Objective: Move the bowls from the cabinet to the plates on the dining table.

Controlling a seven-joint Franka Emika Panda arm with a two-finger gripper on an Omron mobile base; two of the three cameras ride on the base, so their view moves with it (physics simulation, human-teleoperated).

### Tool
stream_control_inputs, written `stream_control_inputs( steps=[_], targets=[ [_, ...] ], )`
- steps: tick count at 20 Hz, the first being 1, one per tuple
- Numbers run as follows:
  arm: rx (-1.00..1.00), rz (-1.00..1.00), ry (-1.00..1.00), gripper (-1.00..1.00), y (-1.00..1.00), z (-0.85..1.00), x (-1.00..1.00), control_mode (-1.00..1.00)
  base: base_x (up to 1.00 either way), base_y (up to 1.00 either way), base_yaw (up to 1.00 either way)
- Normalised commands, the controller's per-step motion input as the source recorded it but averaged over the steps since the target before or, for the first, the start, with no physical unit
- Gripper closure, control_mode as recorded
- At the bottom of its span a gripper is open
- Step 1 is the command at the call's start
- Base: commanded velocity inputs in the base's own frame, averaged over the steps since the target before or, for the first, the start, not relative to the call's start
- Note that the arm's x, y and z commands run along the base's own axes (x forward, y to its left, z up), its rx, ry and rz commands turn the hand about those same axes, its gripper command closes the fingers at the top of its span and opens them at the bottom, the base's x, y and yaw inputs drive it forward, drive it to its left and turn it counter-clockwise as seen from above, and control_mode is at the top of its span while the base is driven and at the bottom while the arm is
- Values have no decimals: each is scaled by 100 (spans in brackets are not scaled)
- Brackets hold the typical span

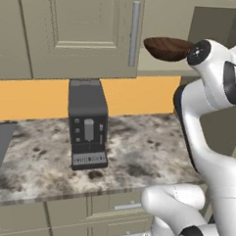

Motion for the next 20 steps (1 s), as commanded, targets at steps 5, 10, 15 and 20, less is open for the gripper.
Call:
stream_control_inputs(
  steps=[5, 10, 15, 20],
  targets=[
    [0, 4, -4, -100, -56, 4, 0, -100, 0, 0, 0],
    [0, 1, -1, -100, -47, 1, 0, -100, 0, 0, 0],
    [0, 0, -1, -100, -8, 0, 9, -100, 0, 0, 0],
    [1, 0, -6, -100, 25, 14, -4, -100, 0, 0, 0]
  ],
)
